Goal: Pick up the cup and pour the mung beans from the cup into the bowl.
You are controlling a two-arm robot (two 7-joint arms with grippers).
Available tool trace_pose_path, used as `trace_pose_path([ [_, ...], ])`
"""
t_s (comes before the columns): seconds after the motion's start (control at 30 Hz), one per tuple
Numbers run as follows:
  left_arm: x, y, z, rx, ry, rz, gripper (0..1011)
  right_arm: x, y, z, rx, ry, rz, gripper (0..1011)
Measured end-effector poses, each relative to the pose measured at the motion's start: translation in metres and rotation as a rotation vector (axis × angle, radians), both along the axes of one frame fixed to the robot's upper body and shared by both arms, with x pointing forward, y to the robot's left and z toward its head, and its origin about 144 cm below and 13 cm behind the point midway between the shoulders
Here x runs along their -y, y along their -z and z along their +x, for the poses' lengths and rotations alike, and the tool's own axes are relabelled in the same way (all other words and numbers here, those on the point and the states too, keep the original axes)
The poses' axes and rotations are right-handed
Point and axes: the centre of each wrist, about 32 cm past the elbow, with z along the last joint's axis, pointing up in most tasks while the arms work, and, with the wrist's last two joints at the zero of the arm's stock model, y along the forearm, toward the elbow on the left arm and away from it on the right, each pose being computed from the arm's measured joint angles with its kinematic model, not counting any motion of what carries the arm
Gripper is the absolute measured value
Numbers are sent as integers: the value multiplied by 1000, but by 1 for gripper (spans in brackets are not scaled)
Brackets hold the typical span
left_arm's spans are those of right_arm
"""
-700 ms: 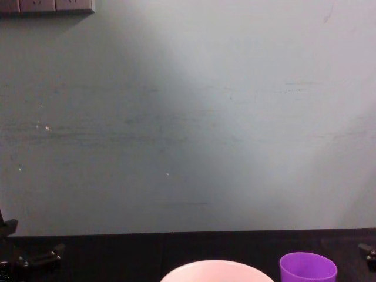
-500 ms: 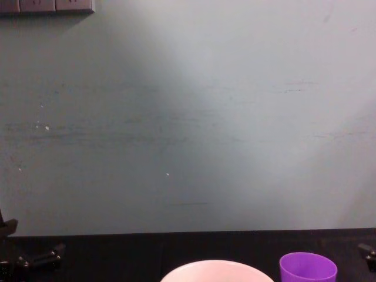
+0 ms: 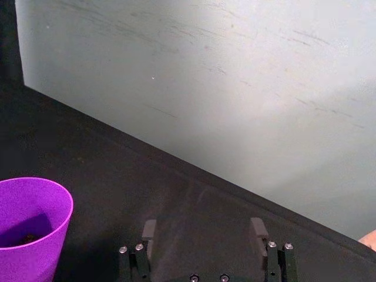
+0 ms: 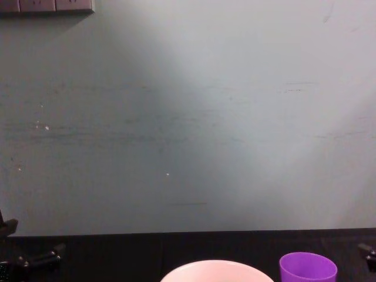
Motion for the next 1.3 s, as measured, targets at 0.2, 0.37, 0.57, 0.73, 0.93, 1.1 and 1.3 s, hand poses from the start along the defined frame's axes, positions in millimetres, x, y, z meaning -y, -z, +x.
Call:
trace_pose_path([
  [0.2, 0, 0, 0, 0, 0, 0, 1000, 0, 0, 0, 0, 0, 0, 1002],
  [0.37, 0, 0, 0, 0, 0, 0, 1000, 0, 0, 0, 0, 0, 0, 1000],
  [0.57, 0, 0, 0, 0, 0, 0, 1000, 0, 0, 0, 0, 0, 0, 1000],
  [0.73, 0, 0, 0, 0, 0, 0, 1000, -2, 4, -10, 4, 7, -20, 1002],
  [0.93, 0, 0, 0, 0, 0, 0, 1000, -6, 8, -30, 8, -2, -36, 1002],
  [1.1, 0, 0, 0, 0, 0, 0, 1000, -10, 10, -46, 0, -23, -35, 1002],
  [1.3, 0, 0, 0, 0, 0, 0, 1000, -15, 13, -65, -30, -55, -8, 1002],
])
